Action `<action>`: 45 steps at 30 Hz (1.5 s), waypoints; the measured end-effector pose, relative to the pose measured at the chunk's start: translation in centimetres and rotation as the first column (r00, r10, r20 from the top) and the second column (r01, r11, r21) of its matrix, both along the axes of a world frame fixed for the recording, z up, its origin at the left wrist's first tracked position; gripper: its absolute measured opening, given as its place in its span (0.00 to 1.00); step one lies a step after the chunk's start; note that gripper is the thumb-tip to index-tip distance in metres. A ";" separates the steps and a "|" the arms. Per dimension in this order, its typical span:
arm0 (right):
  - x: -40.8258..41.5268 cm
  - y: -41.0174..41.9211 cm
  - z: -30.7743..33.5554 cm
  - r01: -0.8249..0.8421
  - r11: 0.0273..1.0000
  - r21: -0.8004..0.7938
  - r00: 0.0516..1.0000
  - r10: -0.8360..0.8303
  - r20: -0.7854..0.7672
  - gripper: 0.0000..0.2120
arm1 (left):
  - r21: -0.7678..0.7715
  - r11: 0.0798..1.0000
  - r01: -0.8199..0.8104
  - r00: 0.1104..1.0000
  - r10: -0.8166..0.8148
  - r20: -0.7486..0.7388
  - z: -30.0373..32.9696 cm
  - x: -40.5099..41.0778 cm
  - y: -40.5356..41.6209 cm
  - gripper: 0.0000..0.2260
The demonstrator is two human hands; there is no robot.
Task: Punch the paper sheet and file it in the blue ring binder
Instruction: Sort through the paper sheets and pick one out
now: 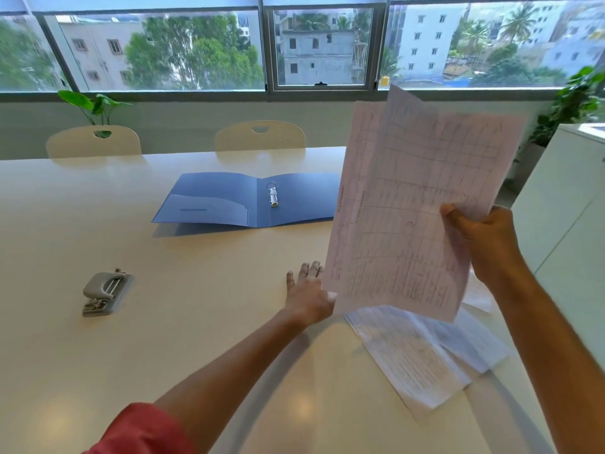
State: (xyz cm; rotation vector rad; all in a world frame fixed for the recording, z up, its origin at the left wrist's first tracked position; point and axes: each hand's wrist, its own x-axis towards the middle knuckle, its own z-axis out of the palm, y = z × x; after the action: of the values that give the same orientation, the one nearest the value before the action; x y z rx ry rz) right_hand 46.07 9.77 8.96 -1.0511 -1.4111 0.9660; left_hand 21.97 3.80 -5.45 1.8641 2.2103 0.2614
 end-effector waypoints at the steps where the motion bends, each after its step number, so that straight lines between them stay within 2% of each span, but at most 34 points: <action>1: 0.1 0.1 -0.2 0.008 1.000 -0.009 1.000 -0.008 0.009 0.02 | 0.012 1.000 -0.007 1.000 0.007 -0.007 -0.2 0.0 0.0 0.34; 5: 0.4 0.2 -0.9 0.015 0.999 -0.031 0.999 -0.013 0.044 0.02 | 0.078 0.997 -0.020 1.000 0.020 -0.003 -0.7 0.2 0.1 0.33; 9: 0.2 0.2 -1.9 0.023 0.997 -0.075 0.998 -0.017 0.067 0.08 | 0.095 0.995 0.006 1.000 -0.004 -0.028 -0.8 0.2 0.1 0.33; 14: 0.0 0.0 -3.2 -0.018 0.995 -0.103 0.997 0.025 0.068 0.09 | 0.153 0.988 0.038 0.997 -0.028 -0.071 -0.5 0.3 -0.3 0.31; 19: 0.3 -0.2 -3.4 -0.073 0.988 -0.139 0.997 0.077 0.022 0.19 | 0.285 0.958 0.013 0.998 0.006 -0.064 -1.0 0.5 -0.5 0.21; 22: 1.0 -0.2 -4.0 -0.123 0.970 -0.210 0.992 0.124 -0.008 0.38 | 0.347 0.935 -0.066 0.997 0.045 0.069 -1.2 0.1 -0.6 0.14; 23: 1.3 0.0 -4.5 -0.146 0.963 -0.228 0.989 0.144 -0.025 0.41 | 0.353 0.931 -0.094 0.991 0.053 0.123 -1.1 -0.1 -0.6 0.12; 26: 1.7 0.1 -5.4 -0.230 0.939 -0.255 0.973 0.219 -0.071 0.42 | 0.285 0.948 -0.142 0.966 0.071 0.247 -0.2 -0.8 -0.6 0.14; 30: 2.0 -0.1 -6.3 -0.345 0.899 -0.270 0.938 0.327 -0.110 0.40 | 0.138 0.974 -0.177 0.942 0.128 0.309 1.0 -1.4 0.0 0.23; 33: 2.2 0.0 -7.4 -0.369 0.867 -0.334 0.929 0.358 -0.098 0.39 | 0.078 0.976 -0.201 0.900 0.153 0.408 1.3 -1.7 -0.1 0.27; 40: 0.9 -0.8 -9.1 -0.350 0.846 -0.403 0.913 0.404 0.053 0.45 | 0.152 0.935 -0.320 0.758 0.157 0.633 1.1 -2.5 -0.3 0.24; 41: 0.7 -0.9 -9.3 -0.344 0.846 -0.408 0.913 0.403 0.066 0.45 | 0.134 0.926 -0.354 0.699 0.167 0.695 1.4 -2.6 -0.4 0.23; 42: 0.5 -1.0 -9.6 -0.342 0.847 -0.406 0.912 0.403 0.072 0.45 | 0.100 0.914 -0.394 0.603 0.175 0.778 1.8 -2.8 -0.6 0.23; 45: 0.0 -1.1 -10.1 -0.344 0.857 -0.384 0.912 0.402 0.079 0.42 | -0.033 0.891 -0.452 0.248 0.162 0.955 3.4 -3.3 -1.5 0.24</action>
State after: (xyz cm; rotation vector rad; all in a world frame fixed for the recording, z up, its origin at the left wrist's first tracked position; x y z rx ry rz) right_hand 46.07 8.62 -1.14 -1.1617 -1.6451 1.5026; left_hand 18.72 2.31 -2.02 0.7757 1.5809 1.3895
